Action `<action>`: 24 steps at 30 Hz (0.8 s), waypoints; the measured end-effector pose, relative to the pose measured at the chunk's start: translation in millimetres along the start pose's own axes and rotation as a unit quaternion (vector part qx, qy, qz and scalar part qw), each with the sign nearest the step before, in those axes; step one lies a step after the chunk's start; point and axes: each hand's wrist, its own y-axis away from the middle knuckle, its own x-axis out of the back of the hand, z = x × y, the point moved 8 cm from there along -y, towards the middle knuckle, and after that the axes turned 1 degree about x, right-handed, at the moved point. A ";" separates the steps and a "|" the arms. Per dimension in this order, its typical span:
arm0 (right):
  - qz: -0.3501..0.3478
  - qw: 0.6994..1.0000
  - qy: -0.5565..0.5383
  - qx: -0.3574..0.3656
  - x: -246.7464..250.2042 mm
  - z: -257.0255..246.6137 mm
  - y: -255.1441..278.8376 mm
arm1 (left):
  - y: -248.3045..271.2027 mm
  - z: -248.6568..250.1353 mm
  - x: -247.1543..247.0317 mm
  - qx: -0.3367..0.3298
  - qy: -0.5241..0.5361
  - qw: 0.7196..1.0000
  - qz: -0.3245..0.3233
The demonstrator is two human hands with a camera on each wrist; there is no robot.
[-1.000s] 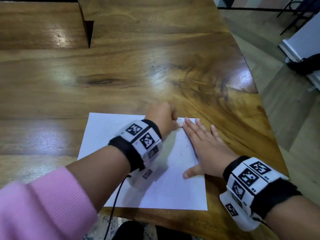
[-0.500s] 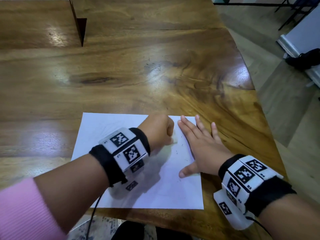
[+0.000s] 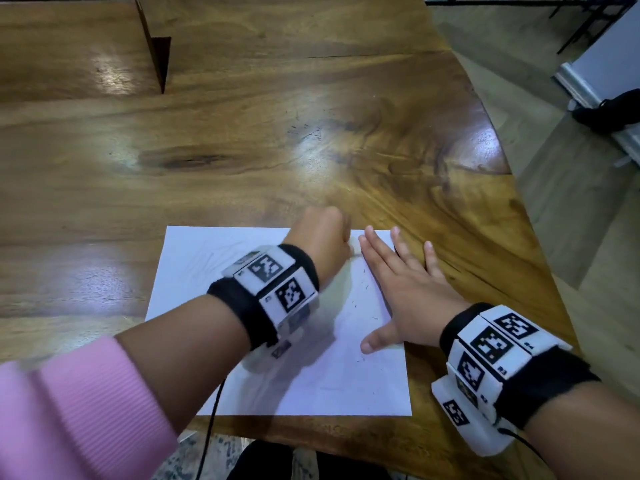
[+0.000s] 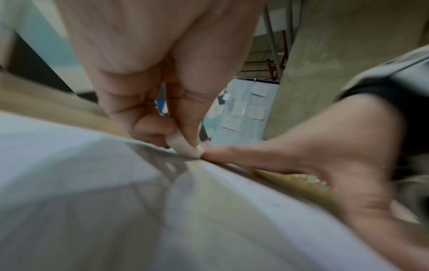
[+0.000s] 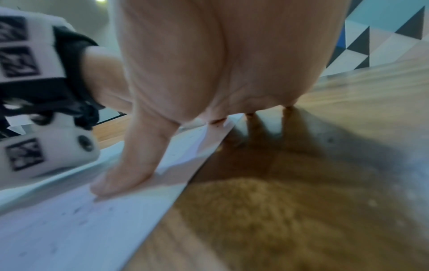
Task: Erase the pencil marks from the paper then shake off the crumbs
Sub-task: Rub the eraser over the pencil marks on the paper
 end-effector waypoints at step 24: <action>-0.021 1.000 0.010 -0.002 -1.5 0.0 -1.2 | 18.7 -16.8 0.6 -0.038 -0.030 0.998 -0.048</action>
